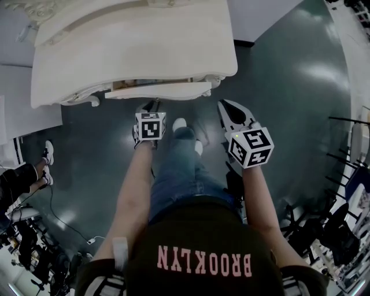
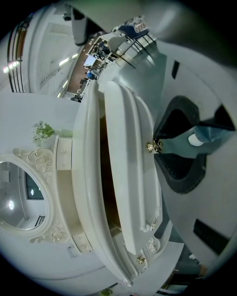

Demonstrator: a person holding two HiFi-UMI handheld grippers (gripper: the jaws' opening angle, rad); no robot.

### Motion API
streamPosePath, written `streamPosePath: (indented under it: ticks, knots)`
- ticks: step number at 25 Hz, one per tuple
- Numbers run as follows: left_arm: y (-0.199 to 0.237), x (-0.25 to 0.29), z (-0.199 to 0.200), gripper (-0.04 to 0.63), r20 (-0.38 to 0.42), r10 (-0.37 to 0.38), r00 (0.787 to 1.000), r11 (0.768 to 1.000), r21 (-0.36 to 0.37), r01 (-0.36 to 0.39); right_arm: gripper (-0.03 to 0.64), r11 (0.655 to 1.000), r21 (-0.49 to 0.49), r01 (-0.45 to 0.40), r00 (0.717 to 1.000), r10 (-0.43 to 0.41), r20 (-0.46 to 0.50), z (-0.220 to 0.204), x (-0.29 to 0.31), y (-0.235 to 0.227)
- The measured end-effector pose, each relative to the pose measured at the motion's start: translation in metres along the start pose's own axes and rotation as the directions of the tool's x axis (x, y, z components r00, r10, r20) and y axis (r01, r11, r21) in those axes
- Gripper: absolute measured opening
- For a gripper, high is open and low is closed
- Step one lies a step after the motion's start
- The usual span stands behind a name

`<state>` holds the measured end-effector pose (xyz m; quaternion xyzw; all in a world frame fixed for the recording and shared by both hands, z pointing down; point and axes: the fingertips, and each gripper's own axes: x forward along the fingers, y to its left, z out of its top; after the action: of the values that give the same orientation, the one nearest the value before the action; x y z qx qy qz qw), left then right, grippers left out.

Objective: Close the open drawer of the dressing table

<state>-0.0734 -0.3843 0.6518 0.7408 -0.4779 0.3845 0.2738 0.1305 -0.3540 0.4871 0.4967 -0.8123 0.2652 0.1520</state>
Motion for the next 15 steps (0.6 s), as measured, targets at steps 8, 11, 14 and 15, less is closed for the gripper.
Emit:
streamPosePath:
  ticks: [8, 11, 14, 15]
  knots:
    - [0.004, 0.008, 0.013, 0.092, -0.009, -0.013, 1.000, 1.000, -0.005, 0.013, -0.005, 1.000, 0.008, 0.007, 1.000, -0.007, -0.010, 0.006, 0.010, -0.003]
    - [0.010, 0.012, 0.016, 0.092, -0.014, -0.010, 1.000, 1.000, -0.010, 0.010, -0.005, 1.000, 0.009, 0.011, 1.000, -0.011, -0.013, 0.008, 0.015, -0.004]
    - [0.012, 0.016, 0.024, 0.092, -0.003, -0.017, 1.000, 1.000, 0.000, 0.017, -0.005, 1.000, 0.014, 0.016, 1.000, -0.016, -0.012, 0.011, 0.019, -0.007]
    - [0.013, 0.017, 0.026, 0.092, 0.001, -0.015, 1.000, 1.000, 0.001, 0.015, -0.005, 1.000, 0.015, 0.017, 1.000, -0.017, -0.012, 0.012, 0.020, -0.008]
